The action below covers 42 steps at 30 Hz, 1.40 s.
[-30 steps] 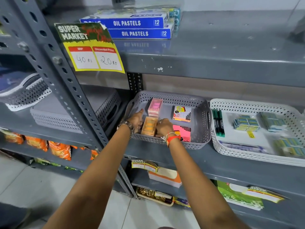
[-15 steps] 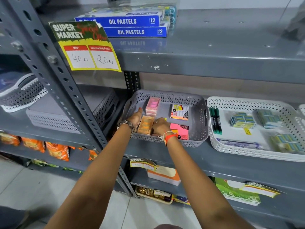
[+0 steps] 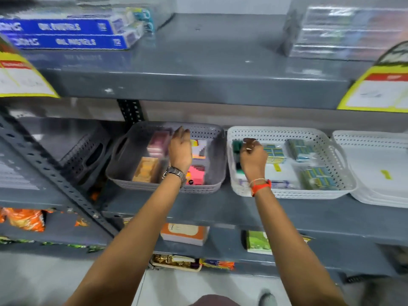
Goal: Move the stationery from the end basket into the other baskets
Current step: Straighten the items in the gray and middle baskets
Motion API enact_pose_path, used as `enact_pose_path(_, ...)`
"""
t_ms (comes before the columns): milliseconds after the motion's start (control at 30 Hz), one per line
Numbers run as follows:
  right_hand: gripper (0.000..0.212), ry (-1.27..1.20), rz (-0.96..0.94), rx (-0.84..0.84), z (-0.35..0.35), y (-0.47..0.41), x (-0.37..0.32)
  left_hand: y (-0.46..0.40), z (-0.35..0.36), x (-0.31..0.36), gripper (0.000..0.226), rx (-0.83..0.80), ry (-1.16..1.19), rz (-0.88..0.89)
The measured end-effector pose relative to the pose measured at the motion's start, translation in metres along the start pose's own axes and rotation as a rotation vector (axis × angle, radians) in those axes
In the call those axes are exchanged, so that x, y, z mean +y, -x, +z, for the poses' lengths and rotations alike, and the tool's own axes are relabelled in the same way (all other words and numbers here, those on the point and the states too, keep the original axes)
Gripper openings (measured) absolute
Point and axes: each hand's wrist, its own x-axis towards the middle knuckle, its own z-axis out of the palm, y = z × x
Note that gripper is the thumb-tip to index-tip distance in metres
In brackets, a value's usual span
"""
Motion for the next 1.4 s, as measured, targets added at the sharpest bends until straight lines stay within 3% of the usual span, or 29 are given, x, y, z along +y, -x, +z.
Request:
enact_pose_path(200, 0.033, 0.061, 0.127, 0.069, -0.089, -0.057, 0.05, 0.04, 0.111, 0.019, 0.025, -0.234, 0.152, -0.073)
enact_pose_path(367, 0.042, 0.066, 0.163, -0.02, -0.15, -0.114, 0.088, 0.063, 0.212, 0.037, 0.034, -0.502, 0.276, -0.365)
enact_pose_path(433, 0.036, 0.064, 0.2, -0.088, -0.161, -0.132, 0.097, 0.074, 0.241, 0.051, 0.037, -0.573, 0.288, -0.443)
enact_pose_path(500, 0.035, 0.028, 0.232, -0.168, -0.167, -0.146, 0.105, 0.082, 0.273, 0.055, 0.058, -0.609, 0.251, -0.476)
enact_pose_path(600, 0.04, -0.051, 0.271, -0.261, -0.169, -0.152, 0.112, 0.09, 0.301, 0.057, 0.072, -0.605, 0.15, -0.497)
enact_pose_path(767, 0.043, -0.15, 0.325, -0.289, -0.169, -0.155, 0.12, 0.093, 0.331, 0.051, 0.072, -0.544, 0.071, -0.552)
enact_pose_path(1067, 0.051, -0.133, 0.344, -0.346, -0.174, -0.157, 0.118, 0.092, 0.342, 0.047, 0.078, -0.46, 0.245, -0.687)
enact_pose_path(1233, 0.053, -0.152, 0.335, -0.376, -0.177, -0.152, 0.113, 0.055, 0.367, -0.01, 0.113, -0.449, 0.286, -0.689)
enact_pose_path(1333, 0.054, -0.124, 0.32, -0.389, -0.179, -0.147, 0.111, 0.087, 0.341, 0.039, 0.09, -0.424, 0.235, -0.657)
enact_pose_path(1400, 0.043, -0.065, 0.269, -0.405, -0.181, -0.145, 0.112, 0.095, 0.334, 0.051, 0.076, -0.429, 0.168, -0.582)
